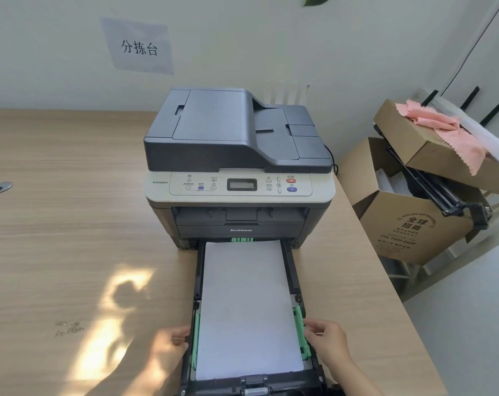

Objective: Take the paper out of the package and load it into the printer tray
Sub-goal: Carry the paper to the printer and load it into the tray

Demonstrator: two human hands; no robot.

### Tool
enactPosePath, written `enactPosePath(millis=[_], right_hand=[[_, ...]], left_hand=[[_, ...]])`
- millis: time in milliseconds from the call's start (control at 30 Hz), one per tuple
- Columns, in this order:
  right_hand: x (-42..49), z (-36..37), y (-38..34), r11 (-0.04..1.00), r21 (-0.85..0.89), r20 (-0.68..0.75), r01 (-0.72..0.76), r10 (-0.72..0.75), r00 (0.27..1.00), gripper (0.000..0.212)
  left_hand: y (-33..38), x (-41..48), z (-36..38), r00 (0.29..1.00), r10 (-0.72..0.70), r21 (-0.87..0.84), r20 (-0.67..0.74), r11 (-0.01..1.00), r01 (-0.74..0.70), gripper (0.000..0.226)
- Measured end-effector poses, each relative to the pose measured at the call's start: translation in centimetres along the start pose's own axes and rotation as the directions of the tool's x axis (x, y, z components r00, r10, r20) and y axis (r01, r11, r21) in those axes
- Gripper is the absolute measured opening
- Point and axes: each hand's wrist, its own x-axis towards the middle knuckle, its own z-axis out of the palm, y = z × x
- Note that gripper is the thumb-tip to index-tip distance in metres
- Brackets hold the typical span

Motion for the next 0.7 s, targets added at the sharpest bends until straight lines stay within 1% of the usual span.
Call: enactPosePath(millis=[67, 133, 167, 233, 267, 333, 400, 433, 467, 533, 567, 633, 700], right_hand=[[0.0, 0.1, 0.1, 1.000, -0.004, -0.002, -0.008, 0.008, 1.000, 0.032], [0.0, 0.0, -0.1, 0.999, -0.038, 0.001, -0.014, 0.014, 1.000, 0.032], [0.0, 0.1, 0.0, 0.998, -0.065, 0.001, -0.006, 0.006, 1.000, 0.032], [-0.2, 0.1, -0.1, 0.993, -0.114, -0.013, 0.014, -0.015, 1.000, 0.031], [-0.4, 0.1, -0.3, 0.991, -0.130, -0.022, 0.020, -0.023, 0.999, 0.031], [-0.5, 0.2, -0.5, 0.989, -0.149, -0.036, 0.025, -0.030, 0.999, 0.032], [-0.6, 0.3, -0.7, 0.986, -0.166, -0.043, 0.016, -0.024, 0.999, 0.032], [-0.5, 0.4, -0.6, 0.985, -0.169, -0.056, 0.012, -0.021, 0.998, 0.032], [-0.6, 0.4, -0.8, 0.983, -0.182, -0.064, 0.003, -0.015, 0.998, 0.032], [-0.8, 0.7, -0.9, 0.980, -0.196, -0.067, -0.008, -0.005, 0.998, 0.031], [-0.8, 1.0, -0.8, 0.983, -0.186, -0.063, 0.000, -0.012, 0.998, 0.030], [-1.0, 1.5, -1.0, 0.979, -0.204, -0.047, 0.000, -0.010, 0.999, 0.029], [-0.9, 1.8, -1.0, 0.975, -0.221, -0.030, -0.015, 0.008, 1.000, 0.028]], left_hand=[[0.2, -0.2, -0.3, 0.999, -0.010, 0.062, 0.052, 0.998, 0.007, 0.049], [0.3, -0.3, -0.7, 0.994, 0.002, 0.106, 0.113, 0.994, -0.014, 0.067], [0.5, -0.4, -0.8, 0.993, 0.013, 0.119, 0.117, 0.992, -0.027, 0.071], [1.0, -0.6, -0.7, 0.994, 0.068, 0.156, 0.081, 0.985, -0.080, 0.071], [0.9, -0.6, -0.6, 0.991, 0.112, 0.180, 0.067, 0.976, -0.123, 0.067], [0.8, -0.6, -0.4, 0.978, 0.204, 0.258, 0.046, 0.943, -0.209, 0.053], [0.5, -0.5, -0.2, 0.960, 0.278, 0.339, 0.022, 0.902, -0.269, 0.059], [0.2, -0.3, -0.1, 0.957, 0.291, 0.374, 0.010, 0.886, -0.274, 0.060], [0.1, -0.2, 0.0, 0.951, 0.309, 0.405, 0.011, 0.868, -0.287, 0.055], [0.1, 0.0, 0.1, 0.944, 0.329, 0.475, 0.026, 0.827, -0.301, 0.027], [-0.1, 0.2, 0.1, 0.943, 0.330, 0.501, 0.039, 0.810, -0.304, 0.021], [-0.3, 0.5, 0.0, 0.948, 0.314, 0.535, 0.057, 0.792, -0.295, 0.017], [-0.2, 0.3, -0.2, 0.965, 0.255, 0.502, 0.051, 0.829, -0.246, 0.016]])
